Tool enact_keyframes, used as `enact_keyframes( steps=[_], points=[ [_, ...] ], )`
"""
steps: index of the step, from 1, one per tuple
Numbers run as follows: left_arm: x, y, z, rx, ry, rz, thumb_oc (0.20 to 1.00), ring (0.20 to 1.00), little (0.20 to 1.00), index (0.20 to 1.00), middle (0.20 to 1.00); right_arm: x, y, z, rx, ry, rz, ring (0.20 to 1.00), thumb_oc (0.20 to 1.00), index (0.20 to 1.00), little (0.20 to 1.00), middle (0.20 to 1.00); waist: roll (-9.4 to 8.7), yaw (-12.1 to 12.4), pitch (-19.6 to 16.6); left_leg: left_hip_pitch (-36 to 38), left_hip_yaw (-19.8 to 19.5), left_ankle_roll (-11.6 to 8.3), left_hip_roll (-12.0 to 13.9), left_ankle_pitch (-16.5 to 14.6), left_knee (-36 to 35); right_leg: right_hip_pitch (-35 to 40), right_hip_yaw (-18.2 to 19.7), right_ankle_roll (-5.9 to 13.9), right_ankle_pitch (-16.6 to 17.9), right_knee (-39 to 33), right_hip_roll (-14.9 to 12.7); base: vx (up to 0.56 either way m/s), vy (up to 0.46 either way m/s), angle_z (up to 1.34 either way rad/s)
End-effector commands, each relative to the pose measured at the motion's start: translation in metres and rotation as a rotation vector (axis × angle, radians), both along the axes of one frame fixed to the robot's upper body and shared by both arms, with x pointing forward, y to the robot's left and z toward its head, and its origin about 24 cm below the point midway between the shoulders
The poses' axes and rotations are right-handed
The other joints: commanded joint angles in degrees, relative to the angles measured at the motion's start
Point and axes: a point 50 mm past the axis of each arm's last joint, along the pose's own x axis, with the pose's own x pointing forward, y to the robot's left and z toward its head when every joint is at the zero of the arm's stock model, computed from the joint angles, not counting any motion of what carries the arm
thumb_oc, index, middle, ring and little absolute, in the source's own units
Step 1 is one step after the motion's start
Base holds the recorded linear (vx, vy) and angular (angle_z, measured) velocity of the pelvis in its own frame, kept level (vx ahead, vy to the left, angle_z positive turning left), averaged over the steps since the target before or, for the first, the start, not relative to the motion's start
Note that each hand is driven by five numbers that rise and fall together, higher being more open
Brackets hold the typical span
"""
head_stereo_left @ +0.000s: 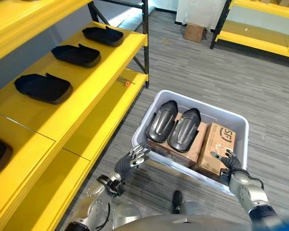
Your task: Move parts from the plastic box to the shelf.
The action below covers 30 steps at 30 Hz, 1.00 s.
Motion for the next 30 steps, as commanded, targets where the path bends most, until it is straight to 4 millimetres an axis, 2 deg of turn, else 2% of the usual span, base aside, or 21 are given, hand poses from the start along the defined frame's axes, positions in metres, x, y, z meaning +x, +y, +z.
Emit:
enact_keyframes(
  steps=[1, 2, 4, 6, 10, 13, 15, 22, 24, 30],
  points=[
    [0.002, -0.003, 0.018, -0.044, -0.091, -0.033, 1.0, 1.0, 1.0, 1.0, 1.0, 0.024, -0.002, 0.022, -0.017, -0.125, 0.03, 1.0, 1.0, 1.0, 1.0, 1.0, 1.09, 2.2, 0.6, 2.6, -1.9, 4.75, -10.2, -4.2, -14.0, 1.0, 0.6, 4.41, -0.2, 3.2, 1.6, 0.13, 0.125, -1.1],
    [0.0, -0.002, 0.018, -0.056, -0.083, -0.025, 1.0, 1.0, 1.0, 1.0, 1.0, 0.027, 0.001, 0.024, -0.02, -0.127, 0.046, 1.0, 1.0, 1.0, 1.0, 1.0, 1.65, 2.5, 0.2, 3.2, -3.0, 3.78, -8.6, -1.8, -19.2, 1.2, 1.4, 4.4, -0.7, 2.8, 2.1, 0.11, 0.186, -1.04],
    [-0.002, -0.001, 0.017, -0.065, -0.075, -0.006, 1.0, 1.0, 1.0, 1.0, 1.0, 0.031, 0.005, 0.028, -0.024, -0.125, 0.062, 1.0, 1.0, 1.0, 1.0, 1.0, 2.72, 3.0, 0.0, 2.4, -5.8, 2.29, -6.2, 2.9, -23.6, 1.3, 2.4, 4.13, -1.1, 2.5, 2.4, 0.1, 0.26, -0.69],
    [0.0, 0.0, 0.015, -0.076, -0.068, 0.009, 1.0, 1.0, 1.0, 1.0, 1.0, 0.035, 0.009, 0.029, -0.005, -0.122, 0.076, 1.0, 1.0, 1.0, 1.0, 1.0, 3.44, 3.1, -0.1, 2.5, -7.6, 2.73, -6.5, 2.5, -24.7, 0.7, 3.5, 3.95, -2.1, 3.5, 2.3, 0.02, 0.191, -0.6],
    [0.0, 0.001, 0.012, -0.084, -0.052, -0.003, 1.0, 1.0, 1.0, 1.0, 1.0, 0.029, 0.018, 0.021, 0.109, -0.08, 0.082, 1.0, 1.0, 1.0, 1.0, 1.0, 4.02, 2.2, -0.6, 4.5, -6.8, 2.58, -6.2, 2.0, -26.9, -0.4, 3.1, 4.28, -2.5, 4.4, 1.7, 0.02, 0.206, -0.77],
    [-0.009, 0.008, 0.007, -0.056, -0.015, -0.007, 1.0, 1.0, 1.0, 1.0, 1.0, 0.018, 0.023, 0.013, 0.153, -0.041, 0.067, 1.0, 1.0, 1.0, 1.0, 1.0, 3.45, 1.3, -1.3, 7.6, -5.0, 2.83, -5.7, 1.0, -29.7, 0.6, 3.9, 6.22, -1.7, 3.0, 0.3, 0.08, 0.168, -0.23],
    [-0.012, 0.009, 0.005, -0.054, -0.002, -0.005, 1.0, 1.0, 1.0, 1.0, 1.0, 0.016, 0.026, 0.012, 0.159, -0.036, 0.071, 1.0, 1.0, 1.0, 1.0, 1.0, 3.29, 1.3, -1.4, 8.4, -4.4, 2.94, -5.5, 0.9, -30.9, 0.9, 3.8, 6.82, -1.3, 2.2, -0.3, 0.04, 0.071, -0.06],
    [-0.021, 0.006, 0.004, -0.065, 0.02, -0.017, 1.0, 1.0, 1.0, 1.0, 1.0, 0.017, 0.026, 0.013, 0.068, -0.04, 0.054, 1.0, 1.0, 1.0, 1.0, 1.0, 2.51, 1.9, -1.9, 9.1, -3.2, 2.84, -4.5, 0.4, -32.9, 1.5, 3.0, 8.37, 0.1, -1.0, -1.9, -0.01, -0.02, -0.02],
    [-0.019, 0.003, 0.01, -0.131, 0.009, 0.006, 1.0, 1.0, 1.0, 1.0, 1.0, 0.023, 0.024, 0.014, 0.007, -0.045, 0.035, 1.0, 1.0, 1.0, 1.0, 1.0, 2.31, 2.7, -1.9, 9.1, -2.4, 2.56, -4.0, 0.1, -32.9, 1.5, 1.3, 8.68, 0.3, -1.3, -2.4, 0.0, -0.099, -0.07],
    [-0.008, -0.018, 0.024, -0.134, -0.049, -0.074, 1.0, 1.0, 1.0, 1.0, 1.0, 0.04, 0.018, 0.017, -0.065, -0.068, 0.014, 1.0, 1.0, 1.0, 1.0, 1.0, 2.56, 4.2, -0.9, 8.3, -1.7, 2.22, -3.1, 0.4, -32.8, 0.5, -0.6, 8.02, -0.2, -0.4, -1.8, -0.01, -0.089, -0.13]
  ],
)
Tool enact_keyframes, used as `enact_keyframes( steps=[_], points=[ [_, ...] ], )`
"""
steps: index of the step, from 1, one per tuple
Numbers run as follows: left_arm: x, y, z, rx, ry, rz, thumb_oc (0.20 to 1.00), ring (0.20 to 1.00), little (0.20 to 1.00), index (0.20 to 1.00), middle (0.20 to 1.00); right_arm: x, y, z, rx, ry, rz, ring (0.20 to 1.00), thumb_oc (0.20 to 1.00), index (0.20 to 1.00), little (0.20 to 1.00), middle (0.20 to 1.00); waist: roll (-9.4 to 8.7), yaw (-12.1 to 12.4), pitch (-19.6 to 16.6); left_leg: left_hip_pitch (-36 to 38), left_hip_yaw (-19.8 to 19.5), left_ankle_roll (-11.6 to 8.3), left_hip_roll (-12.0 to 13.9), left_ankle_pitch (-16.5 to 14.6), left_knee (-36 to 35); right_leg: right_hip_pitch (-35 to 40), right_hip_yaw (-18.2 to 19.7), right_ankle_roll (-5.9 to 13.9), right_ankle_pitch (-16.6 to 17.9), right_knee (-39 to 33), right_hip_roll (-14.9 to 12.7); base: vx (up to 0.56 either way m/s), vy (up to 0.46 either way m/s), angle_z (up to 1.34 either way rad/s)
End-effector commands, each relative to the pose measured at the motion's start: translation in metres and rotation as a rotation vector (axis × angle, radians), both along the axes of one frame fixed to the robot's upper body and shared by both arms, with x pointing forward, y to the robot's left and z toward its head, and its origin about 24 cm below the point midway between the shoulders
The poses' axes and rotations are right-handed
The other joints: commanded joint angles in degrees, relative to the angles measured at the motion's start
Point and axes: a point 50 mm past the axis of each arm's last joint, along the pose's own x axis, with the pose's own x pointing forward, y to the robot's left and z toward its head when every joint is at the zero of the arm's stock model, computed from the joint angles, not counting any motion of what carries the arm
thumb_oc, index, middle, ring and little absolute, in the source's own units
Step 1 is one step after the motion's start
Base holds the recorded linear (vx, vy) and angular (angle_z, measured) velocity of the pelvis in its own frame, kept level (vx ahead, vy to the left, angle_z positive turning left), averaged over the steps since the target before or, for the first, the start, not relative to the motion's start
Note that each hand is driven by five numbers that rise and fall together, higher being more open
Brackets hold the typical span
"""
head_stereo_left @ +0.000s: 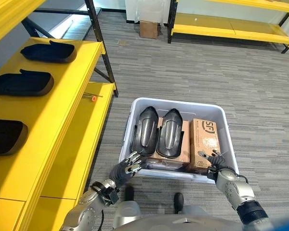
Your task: Move parts from the plastic box to the shelf.
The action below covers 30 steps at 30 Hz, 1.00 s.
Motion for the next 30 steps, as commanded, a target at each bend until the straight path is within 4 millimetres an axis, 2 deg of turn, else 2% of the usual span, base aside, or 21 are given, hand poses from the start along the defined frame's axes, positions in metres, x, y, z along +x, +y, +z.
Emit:
enact_keyframes(
  steps=[1, 6, 9, 14, 20, 22, 30],
  points=[
    [0.015, -0.013, 0.019, -0.039, -0.103, -0.023, 1.0, 1.0, 1.0, 1.0, 1.0, 0.039, -0.011, 0.031, -0.09, -0.177, 0.016, 1.0, 1.0, 1.0, 1.0, 1.0, 1.61, 1.9, 2.0, 1.8, 0.8, 1.5, 1.0, -5.2, 1.1, -2.0, -4.4, 1.74, -3.0, 6.4, -1.5, 0.0, -0.071, -0.02],
    [0.031, -0.017, 0.033, -0.033, -0.142, -0.032, 1.0, 1.0, 1.0, 1.0, 1.0, 0.064, -0.017, 0.048, -0.094, -0.24, 0.001, 1.0, 1.0, 1.0, 1.0, 1.0, 2.38, 3.2, 4.3, -1.4, 0.2, 1.74, 0.5, -5.1, 3.3, -4.8, -4.8, 1.07, -3.6, 8.6, -0.9, -0.07, -0.041, -0.01],
    [0.045, -0.017, 0.043, -0.026, -0.181, -0.037, 1.0, 1.0, 1.0, 1.0, 1.0, 0.09, -0.019, 0.071, -0.118, -0.311, 0.005, 1.0, 1.0, 1.0, 1.0, 1.0, 2.9, 4.0, 6.9, -4.7, -1.2, 1.96, -0.1, -4.9, 5.3, -7.1, -4.8, 0.46, -3.9, 10.0, -0.5, -0.14, -0.019, 0.04],
    [0.061, -0.016, 0.056, 0.007, -0.235, -0.011, 1.0, 1.0, 1.0, 1.0, 1.0, 0.12, -0.019, 0.107, -0.112, -0.418, 0.009, 1.0, 1.0, 1.0, 1.0, 1.0, 3.58, 5.1, 10.4, -8.6, -3.6, 2.3, -1.4, -4.6, 7.3, -9.7, -4.9, -0.34, -4.1, 11.4, -0.1, -0.09, 0.007, 0.05],
    [0.07, -0.011, 0.066, 0.003, -0.272, 0.006, 1.0, 1.0, 1.0, 1.0, 1.0, 0.138, -0.02, 0.141, -0.118, -0.513, 0.022, 1.0, 1.0, 1.0, 1.0, 1.0, 4.18, 5.6, 13.3, -12.0, -4.9, 2.62, -2.6, -4.2, 8.5, -12.4, -4.8, -0.72, -4.3, 12.4, -0.2, -0.07, 0.039, 0.04],
    [0.072, -0.01, 0.068, 0.0, -0.281, 0.008, 1.0, 1.0, 1.0, 1.0, 1.0, 0.14, -0.02, 0.144, -0.093, -0.509, 0.004, 1.0, 1.0, 1.0, 1.0, 1.0, 4.3, 5.7, 14.0, -12.9, -5.2, 2.73, -2.9, -4.2, 9.1, -13.2, -4.7, -0.7, -4.2, 12.8, -0.4, -0.05, 0.042, 0.07],
    [0.079, -0.016, 0.075, -0.008, -0.306, -0.019, 1.0, 1.0, 1.0, 1.0, 1.0, 0.145, -0.03, 0.136, -0.047, -0.427, -0.158, 1.0, 1.0, 1.0, 1.0, 1.0, 5.29, 6.5, 16.6, -16.8, -5.6, 3.43, -4.0, -4.0, 10.9, -16.3, -4.5, -0.99, -3.9, 14.1, -0.9, -0.03, 0.029, 0.03]
  ],
)
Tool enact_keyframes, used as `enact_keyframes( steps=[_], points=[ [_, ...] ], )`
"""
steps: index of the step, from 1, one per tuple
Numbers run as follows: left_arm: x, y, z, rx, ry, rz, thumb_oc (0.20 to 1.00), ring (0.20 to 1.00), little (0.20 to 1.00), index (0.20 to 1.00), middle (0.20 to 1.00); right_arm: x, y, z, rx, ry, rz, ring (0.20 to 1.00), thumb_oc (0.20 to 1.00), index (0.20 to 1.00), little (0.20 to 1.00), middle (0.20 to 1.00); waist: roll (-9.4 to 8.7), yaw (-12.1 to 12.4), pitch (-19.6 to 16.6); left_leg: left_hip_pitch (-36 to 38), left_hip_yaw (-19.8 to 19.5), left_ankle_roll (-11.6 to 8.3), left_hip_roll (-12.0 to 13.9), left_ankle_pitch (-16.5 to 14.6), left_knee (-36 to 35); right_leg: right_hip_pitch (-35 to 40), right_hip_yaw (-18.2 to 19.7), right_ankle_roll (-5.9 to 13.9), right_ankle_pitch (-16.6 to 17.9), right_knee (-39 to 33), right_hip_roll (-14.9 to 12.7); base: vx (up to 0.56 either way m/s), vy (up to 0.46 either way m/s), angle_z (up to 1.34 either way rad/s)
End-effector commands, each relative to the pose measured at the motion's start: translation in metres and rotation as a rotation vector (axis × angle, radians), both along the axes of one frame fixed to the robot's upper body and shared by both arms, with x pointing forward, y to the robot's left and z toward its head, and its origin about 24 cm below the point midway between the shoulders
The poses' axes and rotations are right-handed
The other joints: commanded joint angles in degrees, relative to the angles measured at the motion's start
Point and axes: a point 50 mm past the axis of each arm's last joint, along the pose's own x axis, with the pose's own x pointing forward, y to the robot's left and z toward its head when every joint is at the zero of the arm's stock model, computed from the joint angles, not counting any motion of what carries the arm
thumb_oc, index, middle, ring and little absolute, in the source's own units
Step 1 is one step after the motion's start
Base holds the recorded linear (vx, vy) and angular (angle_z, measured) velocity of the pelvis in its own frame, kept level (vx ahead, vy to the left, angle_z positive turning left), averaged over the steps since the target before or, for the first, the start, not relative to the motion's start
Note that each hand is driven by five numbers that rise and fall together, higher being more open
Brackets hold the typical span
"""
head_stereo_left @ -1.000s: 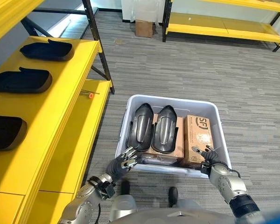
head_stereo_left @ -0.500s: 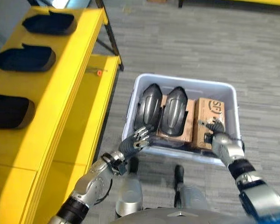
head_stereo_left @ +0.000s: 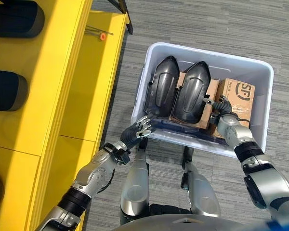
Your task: Move parts from the plastic box to the shelf.
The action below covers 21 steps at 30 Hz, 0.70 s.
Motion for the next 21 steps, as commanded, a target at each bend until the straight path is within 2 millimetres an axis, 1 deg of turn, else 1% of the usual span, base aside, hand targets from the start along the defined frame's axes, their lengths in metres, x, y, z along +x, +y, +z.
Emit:
enact_keyframes(
  steps=[1, 5, 10, 13, 15, 18, 19, 21],
  points=[
    [-0.007, -0.006, 0.008, -0.07, -0.04, -0.02, 1.0, 1.0, 1.0, 1.0, 1.0, 0.01, -0.013, 0.023, 0.05, -0.07, -0.101, 1.0, 1.0, 1.0, 1.0, 1.0, 0.86, 0.5, -0.9, -3.1, -2.6, 3.61, -3.0, -6.4, 6.2, -4.4, -2.3, 0.28, -6.6, 10.5, -0.8, -0.05, 0.024, 0.01],
    [-0.003, -0.009, 0.011, -0.08, -0.05, -0.019, 1.0, 1.0, 1.0, 1.0, 1.0, 0.017, -0.018, 0.029, 0.02, -0.078, -0.102, 1.0, 1.0, 1.0, 1.0, 1.0, 1.03, 1.1, -0.8, -6.6, -3.0, 3.74, -3.5, -6.4, 7.6, -7.3, -2.5, 0.28, -6.4, 11.1, -0.9, -0.05, 0.013, 0.0],
    [-0.001, -0.016, 0.015, -0.09, -0.056, -0.026, 1.0, 1.0, 1.0, 1.0, 1.0, 0.022, -0.019, 0.038, -0.037, -0.073, -0.101, 1.0, 1.0, 1.0, 1.0, 1.0, 1.73, 1.4, -0.8, -11.0, -3.4, 4.04, -4.3, -6.0, 9.1, -11.8, -2.4, 0.1, -6.4, 13.0, -1.1, -0.06, 0.044, 0.01],
    [-0.001, -0.018, 0.016, -0.093, -0.064, -0.026, 1.0, 1.0, 1.0, 1.0, 1.0, 0.023, -0.019, 0.038, 0.01, -0.065, -0.132, 1.0, 1.0, 1.0, 1.0, 1.0, 1.89, 1.7, -0.8, -13.3, -4.0, 4.14, -4.6, -5.6, 9.5, -14.0, -2.3, 0.06, -6.4, 13.9, -1.1, -0.06, 0.031, 0.01],
    [0.0, -0.019, 0.017, -0.097, -0.067, -0.02, 1.0, 1.0, 1.0, 1.0, 1.0, 0.024, -0.019, 0.038, -0.002, -0.066, -0.121, 1.0, 1.0, 1.0, 1.0, 1.0, 1.92, 1.7, -0.8, -14.0, -4.0, 4.16, -4.6, -5.5, 9.5, -14.7, -2.2, 0.06, -6.4, 14.2, -1.1, -0.04, 0.02, 0.0],
    [0.0, -0.024, 0.017, -0.116, -0.072, -0.016, 1.0, 1.0, 1.0, 1.0, 1.0, 0.026, -0.017, 0.043, -0.119, -0.101, -0.109, 1.0, 1.0, 1.0, 1.0, 1.0, 2.53, 1.9, -0.8, -16.3, -4.1, 4.28, -4.9, -5.2, 10.2, -17.3, -2.3, -0.01, -6.8, 16.0, -1.3, -0.05, 0.056, -0.02],
    [0.0, -0.027, 0.017, -0.123, -0.071, -0.012, 1.0, 1.0, 1.0, 1.0, 1.0, 0.03, -0.015, 0.051, -0.18, -0.125, -0.084, 1.0, 1.0, 1.0, 1.0, 1.0, 2.77, 1.9, -0.8, -17.5, -4.2, 4.35, -5.1, -5.0, 10.5, -18.7, -2.3, 0.02, -6.8, 16.8, -1.6, -0.05, 0.077, -0.07],
    [0.0, -0.028, 0.016, -0.121, -0.071, -0.012, 1.0, 1.0, 1.0, 1.0, 1.0, 0.032, -0.013, 0.055, -0.211, -0.132, -0.07, 1.0, 1.0, 1.0, 1.0, 1.0, 2.86, 2.0, -0.8, -18.2, -4.2, 4.31, -5.1, -4.9, 10.8, -19.3, -2.3, 0.0, -6.9, 17.2, -1.7, -0.02, 0.026, -0.03]
  ],
)
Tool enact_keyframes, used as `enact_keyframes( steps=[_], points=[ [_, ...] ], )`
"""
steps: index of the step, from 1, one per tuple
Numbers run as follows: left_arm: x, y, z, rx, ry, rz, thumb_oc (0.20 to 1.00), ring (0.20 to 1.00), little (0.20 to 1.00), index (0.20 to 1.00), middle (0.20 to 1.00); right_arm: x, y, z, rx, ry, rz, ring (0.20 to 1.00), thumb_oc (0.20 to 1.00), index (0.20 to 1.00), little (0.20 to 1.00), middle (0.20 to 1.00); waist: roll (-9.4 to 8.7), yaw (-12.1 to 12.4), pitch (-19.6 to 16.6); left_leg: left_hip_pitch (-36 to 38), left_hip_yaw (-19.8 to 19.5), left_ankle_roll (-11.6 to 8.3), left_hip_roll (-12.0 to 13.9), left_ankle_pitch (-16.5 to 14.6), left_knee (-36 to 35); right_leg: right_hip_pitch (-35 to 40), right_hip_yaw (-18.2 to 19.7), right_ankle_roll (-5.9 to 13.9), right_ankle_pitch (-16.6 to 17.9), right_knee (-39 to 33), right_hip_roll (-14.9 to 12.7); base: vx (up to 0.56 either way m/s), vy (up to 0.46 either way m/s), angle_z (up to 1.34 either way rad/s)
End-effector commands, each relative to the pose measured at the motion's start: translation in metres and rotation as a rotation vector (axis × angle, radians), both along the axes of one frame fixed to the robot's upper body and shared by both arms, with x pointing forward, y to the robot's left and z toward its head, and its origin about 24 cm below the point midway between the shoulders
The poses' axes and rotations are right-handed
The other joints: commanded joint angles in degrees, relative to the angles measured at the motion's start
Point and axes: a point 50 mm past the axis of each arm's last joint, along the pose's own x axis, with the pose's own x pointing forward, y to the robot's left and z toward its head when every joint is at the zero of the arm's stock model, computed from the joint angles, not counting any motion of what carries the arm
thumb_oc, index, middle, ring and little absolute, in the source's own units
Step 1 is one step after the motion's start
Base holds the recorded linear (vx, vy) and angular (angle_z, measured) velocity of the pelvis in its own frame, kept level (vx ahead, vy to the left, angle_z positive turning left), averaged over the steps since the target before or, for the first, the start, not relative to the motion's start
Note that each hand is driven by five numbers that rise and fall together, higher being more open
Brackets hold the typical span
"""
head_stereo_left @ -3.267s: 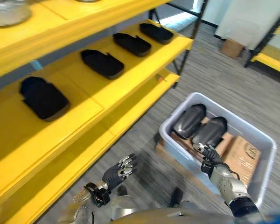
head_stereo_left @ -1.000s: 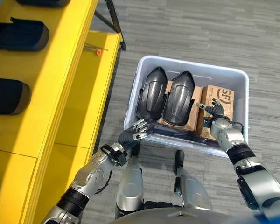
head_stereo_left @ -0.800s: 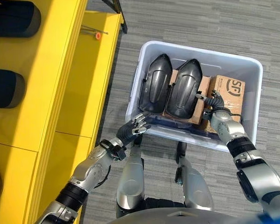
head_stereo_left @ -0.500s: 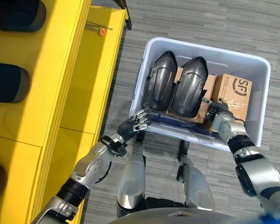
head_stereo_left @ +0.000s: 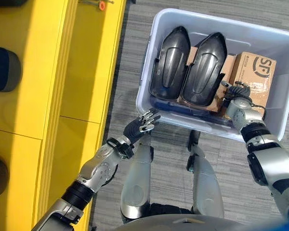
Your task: Move parts from the plastic box to the shelf.
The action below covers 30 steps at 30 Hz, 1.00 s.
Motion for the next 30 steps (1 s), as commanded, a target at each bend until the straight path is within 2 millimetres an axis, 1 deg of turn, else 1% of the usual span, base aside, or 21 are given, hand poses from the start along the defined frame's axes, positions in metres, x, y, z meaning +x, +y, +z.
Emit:
enact_keyframes(
  steps=[1, 3, 5, 7, 8, 10, 12, 14, 19, 21, 23, 25, 26, 30],
  points=[
    [-0.007, -0.019, 0.009, -0.082, -0.054, -0.033, 1.0, 1.0, 1.0, 1.0, 1.0, 0.001, 0.011, -0.007, -0.112, 0.053, 0.069, 1.0, 1.0, 1.0, 1.0, 1.0, 2.1, 1.9, -1.2, -1.7, -2.9, 3.45, -3.2, -4.8, 3.4, -1.1, -3.9, -0.13, -5.8, 6.9, 0.2, 0.0, 0.0, 0.0],
    [-0.008, -0.022, 0.009, -0.096, -0.059, -0.029, 1.0, 1.0, 1.0, 1.0, 1.0, 0.005, 0.015, 0.005, -0.241, 0.026, 0.085, 1.0, 1.0, 1.0, 1.0, 1.0, 2.17, 2.0, -1.2, -3.2, -2.8, 3.39, -3.2, -4.8, 4.2, -2.6, -3.8, -0.17, -6.1, 8.2, 0.0, -0.03, 0.045, 0.01],
    [-0.009, -0.022, 0.008, -0.099, -0.062, -0.028, 1.0, 1.0, 1.0, 1.0, 1.0, 0.005, 0.016, 0.009, -0.302, 0.014, 0.075, 1.0, 1.0, 1.0, 1.0, 1.0, 2.12, 1.9, -1.2, -3.6, -2.6, 3.39, -3.2, -4.9, 4.5, -2.9, -3.7, -0.23, -6.2, 8.5, 0.0, -0.01, 0.018, 0.0],
    [-0.01, -0.023, 0.008, -0.099, -0.067, -0.028, 1.0, 1.0, 1.0, 1.0, 1.0, 0.004, 0.015, 0.019, -0.481, -0.028, 0.042, 1.0, 1.0, 1.0, 1.0, 1.0, 2.14, 1.8, -1.2, -3.9, -2.5, 3.41, -3.1, -5.0, 4.7, -3.2, -3.6, -0.22, -6.3, 8.8, 0.0, 0.0, 0.015, 0.0],
    [-0.011, -0.023, 0.008, -0.106, -0.068, -0.028, 1.0, 1.0, 1.0, 1.0, 1.0, 0.004, 0.016, 0.024, -0.541, -0.065, 0.023, 1.0, 1.0, 1.0, 1.0, 1.0, 2.18, 1.7, -1.2, -3.9, -2.4, 3.42, -3.1, -5.0, 4.8, -3.3, -3.6, -0.2, -6.3, 8.9, 0.1, 0.0, 0.038, -0.01],
    [-0.012, -0.024, 0.007, -0.115, -0.067, -0.026, 1.0, 1.0, 1.0, 1.0, 1.0, 0.003, 0.018, 0.029, -0.577, -0.101, 0.005, 1.0, 1.0, 1.0, 1.0, 1.0, 2.24, 1.6, -1.2, -3.9, -2.3, 3.43, -3.1, -5.1, 4.8, -3.4, -3.4, -0.18, -6.3, 9.0, 0.1, 0.0, 0.036, 0.0],
    [-0.014, -0.027, 0.002, -0.122, -0.066, -0.02, 1.0, 1.0, 1.0, 1.0, 1.0, 0.001, 0.026, 0.04, -0.694, -0.187, -0.014, 1.0, 1.0, 1.0, 1.0, 1.0, 2.39, 1.1, -1.2, -3.8, -2.1, 3.49, -3.1, -5.3, 4.9, -3.6, -3.0, -0.15, -6.3, 9.1, 0.0, 0.0, 0.062, 0.01],
    [-0.015, -0.029, -0.001, -0.132, -0.065, -0.017, 1.0, 1.0, 1.0, 1.0, 1.0, 0.0, 0.032, 0.043, -0.727, -0.225, -0.018, 1.0, 1.0, 1.0, 1.0, 1.0, 2.53, 0.8, -1.2, -3.7, -2.0, 3.52, -3.2, -5.3, 4.8, -3.7, -2.7, -0.13, -6.2, 8.9, 0.0, -0.01, 0.058, 0.01],
    [-0.016, -0.032, -0.007, -0.15, -0.064, -0.006, 1.0, 1.0, 1.0, 1.0, 1.0, -0.003, 0.037, 0.036, -0.758, -0.228, -0.016, 1.0, 1.0, 1.0, 1.0, 1.0, 2.77, 0.3, -1.2, -3.5, -1.7, 3.5, -3.2, -5.5, 4.8, -3.8, -2.3, -0.22, -6.3, 8.9, -0.2, 0.0, 0.035, -0.02],
    [-0.015, -0.033, -0.009, -0.159, -0.063, -0.001, 1.0, 1.0, 1.0, 1.0, 1.0, -0.005, 0.038, 0.027, -0.693, -0.195, -0.036, 1.0, 1.0, 1.0, 1.0, 1.0, 2.81, 0.2, -1.2, -3.4, -1.5, 3.5, -3.1, -5.6, 4.8, -4.0, -2.3, -0.24, -6.3, 9.1, -0.3, 0.0, 0.027, -0.02],
    [-0.014, -0.034, -0.009, -0.161, -0.062, 0.004, 1.0, 1.0, 1.0, 1.0, 1.0, -0.008, 0.035, 0.02, -0.675, -0.167, -0.091, 1.0, 1.0, 1.0, 1.0, 1.0, 2.81, 0.0, -1.2, -3.4, -1.3, 3.46, -2.9, -5.6, 4.7, -4.1, -2.3, -0.31, -6.4, 9.2, -0.3, 0.01, 0.011, -0.06],
    [-0.013, -0.036, -0.009, -0.165, -0.06, 0.013, 1.0, 1.0, 1.0, 1.0, 1.0, -0.009, 0.033, 0.004, -0.474, -0.102, -0.098, 1.0, 1.0, 1.0, 1.0, 1.0, 2.84, -0.2, -1.2, -3.5, -1.0, 3.4, -2.8, -5.7, 4.8, -4.3, -2.3, -0.37, -6.6, 9.5, -0.3, 0.02, 0.014, -0.06],
    [-0.012, -0.038, -0.008, -0.167, -0.06, 0.016, 1.0, 1.0, 1.0, 1.0, 1.0, -0.009, 0.034, -0.001, -0.418, -0.086, -0.1, 1.0, 1.0, 1.0, 1.0, 1.0, 2.86, -0.2, -1.2, -3.6, -0.9, 3.37, -2.7, -5.7, 4.9, -4.5, -2.3, -0.4, -6.6, 9.7, -0.3, 0.02, 0.015, -0.04],
    [-0.011, -0.043, -0.006, -0.174, -0.056, 0.019, 1.0, 1.0, 1.0, 1.0, 1.0, -0.01, 0.036, -0.007, -0.348, -0.079, -0.119, 1.0, 1.0, 1.0, 1.0, 1.0, 2.95, -0.3, -1.2, -3.7, -0.6, 3.4, -2.5, -5.8, 4.9, -4.9, -2.4, -0.5, -6.8, 10.2, -0.3, 0.01, 0.014, -0.04]
  ],
)
